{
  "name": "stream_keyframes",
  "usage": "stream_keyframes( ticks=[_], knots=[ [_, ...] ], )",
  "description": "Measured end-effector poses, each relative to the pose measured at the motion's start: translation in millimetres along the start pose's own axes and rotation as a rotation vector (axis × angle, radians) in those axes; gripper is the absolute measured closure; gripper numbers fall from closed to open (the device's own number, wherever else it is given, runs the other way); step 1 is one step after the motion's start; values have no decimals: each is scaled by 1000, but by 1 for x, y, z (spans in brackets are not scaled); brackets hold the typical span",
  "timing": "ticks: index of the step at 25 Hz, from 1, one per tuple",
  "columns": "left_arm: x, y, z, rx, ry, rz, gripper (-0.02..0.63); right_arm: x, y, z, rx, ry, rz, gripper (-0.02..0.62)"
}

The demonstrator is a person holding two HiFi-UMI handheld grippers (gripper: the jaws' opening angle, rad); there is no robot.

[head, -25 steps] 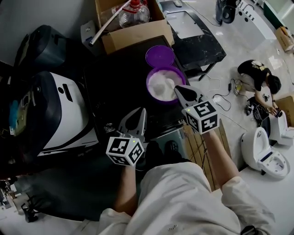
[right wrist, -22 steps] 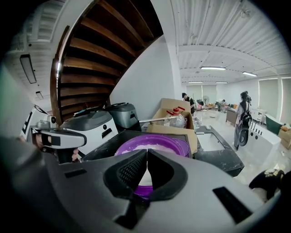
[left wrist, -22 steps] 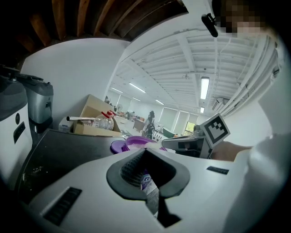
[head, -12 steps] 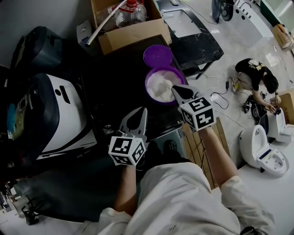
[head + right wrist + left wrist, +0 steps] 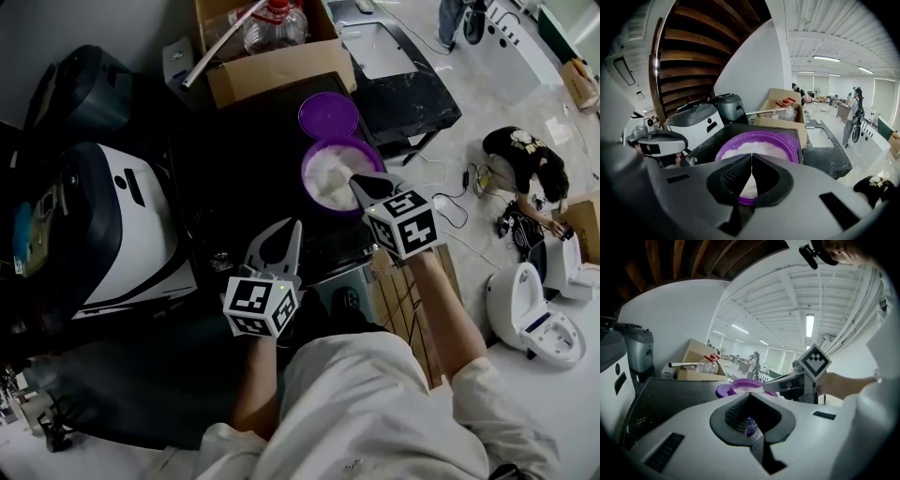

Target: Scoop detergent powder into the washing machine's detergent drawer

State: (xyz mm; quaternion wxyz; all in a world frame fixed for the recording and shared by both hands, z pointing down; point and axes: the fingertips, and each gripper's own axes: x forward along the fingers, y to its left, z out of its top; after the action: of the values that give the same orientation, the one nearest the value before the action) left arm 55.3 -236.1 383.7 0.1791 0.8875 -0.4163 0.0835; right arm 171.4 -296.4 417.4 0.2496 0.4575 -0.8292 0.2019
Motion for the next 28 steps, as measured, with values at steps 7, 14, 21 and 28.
stream_keyframes(
  ticks=[7,14,21,28],
  knots=[
    [-3,4,-2,-7,0,15,594,6,3,-1,17,32,33,584],
    [-2,2,-1,-8,-4,12,594,8,5,-1,80,47,71,586],
    [-5,4,-4,-18,-3,17,594,10,12,-3,120,74,101,586],
    [-8,6,-6,-22,-5,24,594,11,21,-5,142,85,139,586]
  ],
)
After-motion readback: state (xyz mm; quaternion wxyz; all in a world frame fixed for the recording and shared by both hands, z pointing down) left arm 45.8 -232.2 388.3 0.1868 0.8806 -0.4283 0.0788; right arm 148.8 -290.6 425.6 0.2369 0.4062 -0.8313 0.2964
